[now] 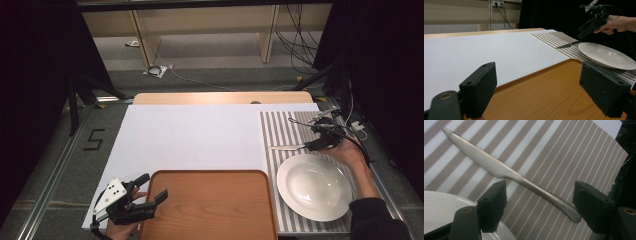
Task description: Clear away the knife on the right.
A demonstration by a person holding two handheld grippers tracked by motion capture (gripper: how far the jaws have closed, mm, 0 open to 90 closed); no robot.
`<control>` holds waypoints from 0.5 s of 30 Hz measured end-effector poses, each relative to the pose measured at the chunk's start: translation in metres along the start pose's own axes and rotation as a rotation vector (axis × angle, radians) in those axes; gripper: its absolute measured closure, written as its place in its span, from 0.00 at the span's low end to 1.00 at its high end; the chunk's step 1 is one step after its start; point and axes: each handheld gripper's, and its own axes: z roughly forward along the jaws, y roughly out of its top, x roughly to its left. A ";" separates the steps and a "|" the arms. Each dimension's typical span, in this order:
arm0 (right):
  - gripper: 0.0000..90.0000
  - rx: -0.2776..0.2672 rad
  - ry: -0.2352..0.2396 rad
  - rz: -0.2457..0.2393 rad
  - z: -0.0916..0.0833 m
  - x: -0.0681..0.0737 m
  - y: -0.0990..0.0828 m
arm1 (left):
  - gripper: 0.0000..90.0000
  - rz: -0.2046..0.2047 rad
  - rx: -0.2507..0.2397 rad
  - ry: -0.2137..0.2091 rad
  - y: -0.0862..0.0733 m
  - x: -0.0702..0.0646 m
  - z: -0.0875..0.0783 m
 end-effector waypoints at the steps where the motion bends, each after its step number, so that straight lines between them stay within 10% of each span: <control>1: 0.31 0.020 -0.002 -0.007 0.003 -0.001 0.002 | 0.16 -0.001 -0.002 0.000 0.000 0.000 0.000; 15: 0.38 0.270 0.025 -0.082 0.037 -0.011 0.021 | 0.16 -0.003 -0.008 -0.005 0.000 0.000 -0.001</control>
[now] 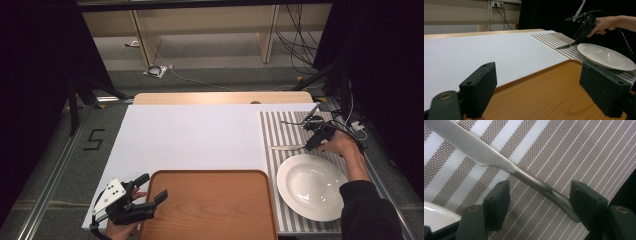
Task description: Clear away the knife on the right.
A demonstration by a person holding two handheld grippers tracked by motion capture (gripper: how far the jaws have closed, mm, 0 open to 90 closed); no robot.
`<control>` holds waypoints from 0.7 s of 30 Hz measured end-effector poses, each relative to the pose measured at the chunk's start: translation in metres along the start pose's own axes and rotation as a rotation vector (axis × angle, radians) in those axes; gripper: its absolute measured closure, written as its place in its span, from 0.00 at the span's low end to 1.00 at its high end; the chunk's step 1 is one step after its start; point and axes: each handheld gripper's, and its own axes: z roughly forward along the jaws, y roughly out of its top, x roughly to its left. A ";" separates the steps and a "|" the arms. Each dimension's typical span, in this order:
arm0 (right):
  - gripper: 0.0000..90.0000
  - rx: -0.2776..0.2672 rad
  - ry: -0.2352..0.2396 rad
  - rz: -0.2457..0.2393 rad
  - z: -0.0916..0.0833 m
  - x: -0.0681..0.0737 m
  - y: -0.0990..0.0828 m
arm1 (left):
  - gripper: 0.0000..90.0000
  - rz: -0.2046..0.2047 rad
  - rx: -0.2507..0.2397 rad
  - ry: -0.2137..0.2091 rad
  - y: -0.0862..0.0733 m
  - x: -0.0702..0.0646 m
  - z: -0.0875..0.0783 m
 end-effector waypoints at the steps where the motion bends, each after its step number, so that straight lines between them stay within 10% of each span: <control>1: 0.38 0.000 0.000 0.000 0.000 0.000 0.000 | 0.16 0.000 0.000 0.000 0.000 0.000 0.000; 21: 0.49 0.086 -0.008 -0.055 0.013 0.003 0.011 | 0.16 0.004 0.000 -0.001 0.000 -0.001 0.000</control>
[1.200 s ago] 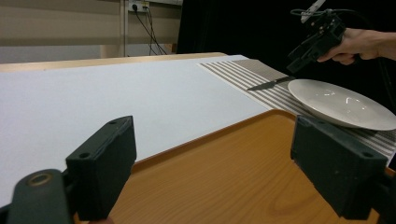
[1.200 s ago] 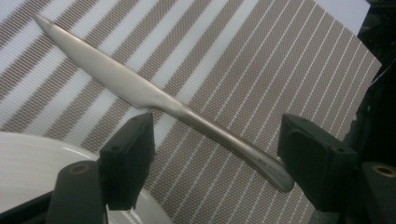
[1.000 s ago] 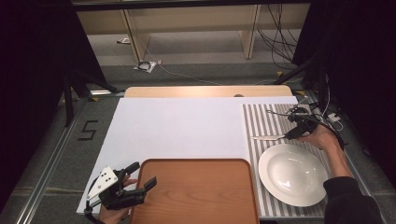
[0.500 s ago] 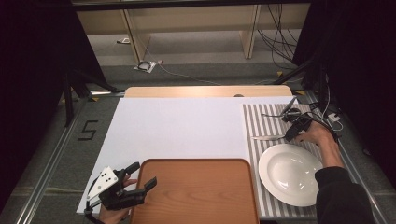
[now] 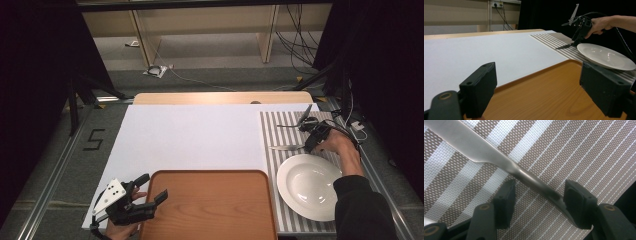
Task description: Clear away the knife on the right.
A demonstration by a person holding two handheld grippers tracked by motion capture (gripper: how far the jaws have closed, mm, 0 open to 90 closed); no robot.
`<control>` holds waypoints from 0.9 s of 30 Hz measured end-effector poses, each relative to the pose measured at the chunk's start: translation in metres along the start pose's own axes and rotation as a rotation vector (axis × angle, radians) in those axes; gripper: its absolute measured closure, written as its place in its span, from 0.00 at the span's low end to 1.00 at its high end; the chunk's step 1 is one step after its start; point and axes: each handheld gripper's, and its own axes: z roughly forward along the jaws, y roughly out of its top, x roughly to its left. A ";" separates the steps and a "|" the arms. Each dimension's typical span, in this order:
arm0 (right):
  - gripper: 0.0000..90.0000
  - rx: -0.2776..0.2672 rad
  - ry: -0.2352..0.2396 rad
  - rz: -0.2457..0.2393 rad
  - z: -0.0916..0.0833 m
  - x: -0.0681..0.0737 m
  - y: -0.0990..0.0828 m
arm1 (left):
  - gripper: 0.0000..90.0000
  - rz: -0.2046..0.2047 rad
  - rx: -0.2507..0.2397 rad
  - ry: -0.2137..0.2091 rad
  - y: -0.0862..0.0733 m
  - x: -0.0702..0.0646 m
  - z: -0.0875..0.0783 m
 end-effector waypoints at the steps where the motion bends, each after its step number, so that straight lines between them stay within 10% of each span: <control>1: 0.49 0.000 -0.001 0.001 0.000 0.000 0.000 | 0.16 0.000 0.000 0.000 0.000 0.000 0.000; 27: 0.55 -0.038 0.026 -0.073 0.003 -0.004 -0.002 | 0.16 -0.005 -0.003 -0.005 0.000 0.000 0.000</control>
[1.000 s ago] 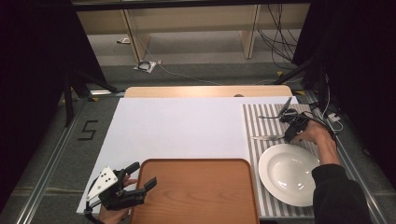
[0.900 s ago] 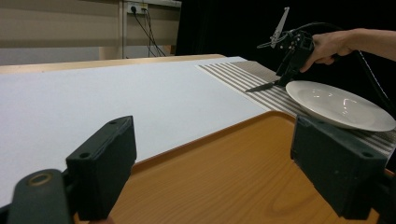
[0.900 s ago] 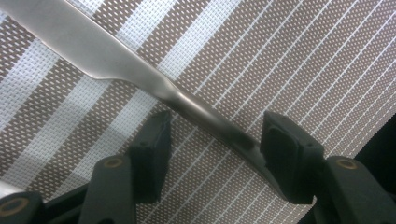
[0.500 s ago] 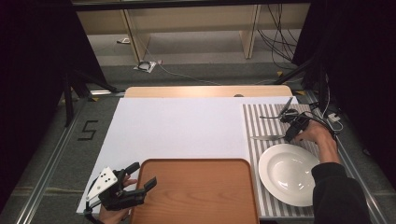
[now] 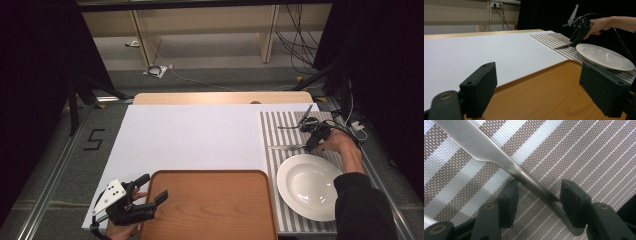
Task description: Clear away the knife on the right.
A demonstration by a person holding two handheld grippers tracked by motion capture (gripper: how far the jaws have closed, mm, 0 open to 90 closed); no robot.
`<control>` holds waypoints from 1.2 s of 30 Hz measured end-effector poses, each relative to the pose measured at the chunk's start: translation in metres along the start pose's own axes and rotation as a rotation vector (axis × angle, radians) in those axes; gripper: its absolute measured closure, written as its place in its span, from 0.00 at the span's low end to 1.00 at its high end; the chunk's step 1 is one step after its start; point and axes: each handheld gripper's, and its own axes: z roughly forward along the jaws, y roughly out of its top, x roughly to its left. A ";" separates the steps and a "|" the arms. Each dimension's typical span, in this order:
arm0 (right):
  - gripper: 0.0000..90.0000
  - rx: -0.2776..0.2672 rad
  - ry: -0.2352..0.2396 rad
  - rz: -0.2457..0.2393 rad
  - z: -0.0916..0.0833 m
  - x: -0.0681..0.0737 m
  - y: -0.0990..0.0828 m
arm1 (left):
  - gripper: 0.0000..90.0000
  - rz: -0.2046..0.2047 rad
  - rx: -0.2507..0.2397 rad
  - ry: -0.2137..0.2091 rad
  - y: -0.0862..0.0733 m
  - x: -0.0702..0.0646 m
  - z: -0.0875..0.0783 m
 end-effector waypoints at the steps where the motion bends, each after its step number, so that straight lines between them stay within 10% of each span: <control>1: 0.55 0.000 0.000 0.000 0.000 0.000 0.000 | 0.16 -0.001 0.000 0.000 0.000 0.000 0.000; 36: 0.62 -0.027 0.030 0.012 0.000 -0.001 -0.003 | 0.16 0.004 0.003 -0.005 -0.001 -0.001 0.001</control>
